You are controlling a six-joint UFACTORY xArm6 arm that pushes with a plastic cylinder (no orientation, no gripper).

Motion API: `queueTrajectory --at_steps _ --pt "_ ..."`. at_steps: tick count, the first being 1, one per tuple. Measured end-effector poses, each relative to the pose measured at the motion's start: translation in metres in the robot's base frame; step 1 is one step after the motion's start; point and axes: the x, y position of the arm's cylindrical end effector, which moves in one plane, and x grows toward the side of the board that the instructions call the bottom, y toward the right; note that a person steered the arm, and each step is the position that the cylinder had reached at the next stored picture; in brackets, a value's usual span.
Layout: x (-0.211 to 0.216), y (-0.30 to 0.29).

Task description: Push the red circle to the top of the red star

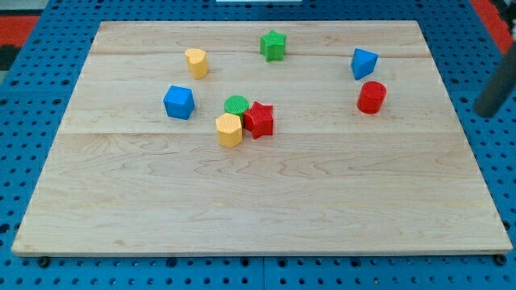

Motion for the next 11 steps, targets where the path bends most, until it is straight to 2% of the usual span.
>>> queueTrajectory --at_steps 1,2,4,5,6,7,8,9,10,11 --pt "-0.016 -0.043" --pt "-0.037 -0.117" --pt "-0.036 -0.262" --pt "-0.033 -0.269" --pt "-0.026 -0.245" --pt "-0.006 -0.251" --pt "-0.003 -0.281" --pt "-0.013 -0.321" --pt "-0.019 -0.321" --pt "-0.060 -0.288"
